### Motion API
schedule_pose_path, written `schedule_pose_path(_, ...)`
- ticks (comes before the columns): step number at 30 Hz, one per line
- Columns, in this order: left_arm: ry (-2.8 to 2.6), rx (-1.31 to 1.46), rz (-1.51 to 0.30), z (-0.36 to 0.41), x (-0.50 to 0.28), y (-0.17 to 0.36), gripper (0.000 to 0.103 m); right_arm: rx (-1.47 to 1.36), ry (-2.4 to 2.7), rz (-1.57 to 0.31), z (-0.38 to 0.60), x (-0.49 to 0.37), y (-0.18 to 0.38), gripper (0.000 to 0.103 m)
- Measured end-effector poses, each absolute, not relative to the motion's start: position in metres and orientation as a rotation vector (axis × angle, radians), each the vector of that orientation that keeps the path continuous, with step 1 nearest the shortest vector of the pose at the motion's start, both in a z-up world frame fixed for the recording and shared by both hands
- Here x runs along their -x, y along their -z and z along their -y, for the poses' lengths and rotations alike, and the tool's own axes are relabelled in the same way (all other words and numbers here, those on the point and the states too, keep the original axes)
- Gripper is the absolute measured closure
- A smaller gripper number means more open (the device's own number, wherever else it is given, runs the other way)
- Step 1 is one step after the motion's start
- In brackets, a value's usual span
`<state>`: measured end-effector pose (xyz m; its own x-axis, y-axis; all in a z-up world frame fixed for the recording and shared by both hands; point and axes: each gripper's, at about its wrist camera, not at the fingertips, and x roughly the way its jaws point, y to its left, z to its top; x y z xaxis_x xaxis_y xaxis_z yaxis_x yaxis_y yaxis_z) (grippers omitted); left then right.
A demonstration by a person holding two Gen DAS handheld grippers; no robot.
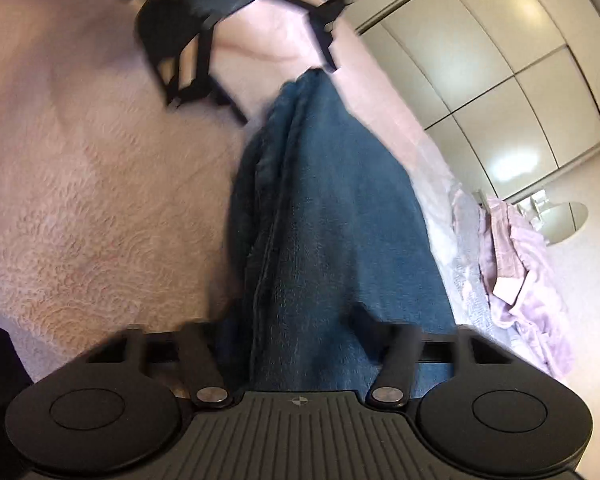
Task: Fold clothes
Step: 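Grasp the jeans edge with both grippers, lift and flip it onto the bed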
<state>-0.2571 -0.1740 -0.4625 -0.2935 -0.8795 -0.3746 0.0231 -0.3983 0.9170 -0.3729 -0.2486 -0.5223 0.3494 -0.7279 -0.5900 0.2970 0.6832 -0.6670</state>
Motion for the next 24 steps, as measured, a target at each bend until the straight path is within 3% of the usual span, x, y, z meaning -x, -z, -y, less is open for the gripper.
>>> schedule_pose_path(3, 1.753, -1.288, 1.198, 0.176, 0.268, 0.466, 0.014, 0.482, 0.744, -0.937, 0.243, 0.385, 0.498, 0.079)
schedule_pose_path(8, 1.698, -1.277, 1.267, 0.190, 0.289, 0.472, 0.009, 0.450, 0.791, -0.907, 0.232, 0.401, 0.467, 0.080)
schedule_pose_path(9, 1.707, -1.298, 1.254, 0.193, 0.292, 0.473, 0.011, 0.440, 0.791, -0.912, 0.230, 0.407, 0.469, 0.080)
schedule_pose_path(11, 1.741, -1.354, 1.218, 0.195, 0.297, 0.476, 0.027, 0.418, 0.788, -0.923, 0.228, 0.418, 0.477, 0.080)
schedule_pose_path(12, 1.753, -1.376, 1.202, 0.194, 0.298, 0.477, 0.042, 0.415, 0.788, -0.923, 0.225, 0.421, 0.481, 0.080)
schedule_pose_path(13, 1.762, -1.390, 1.186, 0.193, 0.299, 0.477, 0.050, 0.418, 0.791, -0.917, 0.221, 0.422, 0.485, 0.080)
schedule_pose_path(15, 1.769, -1.382, 1.159, 0.190, 0.297, 0.478, 0.058, 0.425, 0.796, -0.906, 0.213, 0.423, 0.493, 0.076)
schedule_pose_path(16, 1.781, -1.372, 1.139, 0.190, 0.296, 0.477, 0.061, 0.432, 0.800, -0.901, 0.209, 0.423, 0.498, 0.072)
schedule_pose_path(18, 1.809, -1.351, 1.090, 0.191, 0.295, 0.470, 0.063, 0.456, 0.812, -0.890, 0.200, 0.419, 0.509, 0.051)
schedule_pose_path(19, 1.824, -1.341, 1.061, 0.192, 0.295, 0.465, 0.064, 0.467, 0.817, -0.885, 0.196, 0.417, 0.514, 0.046)
schedule_pose_path(24, 1.847, -1.312, 1.014, 0.196, 0.298, 0.451, 0.060, 0.586, 0.861, -0.937, 0.205, 0.404, 0.539, 0.045)
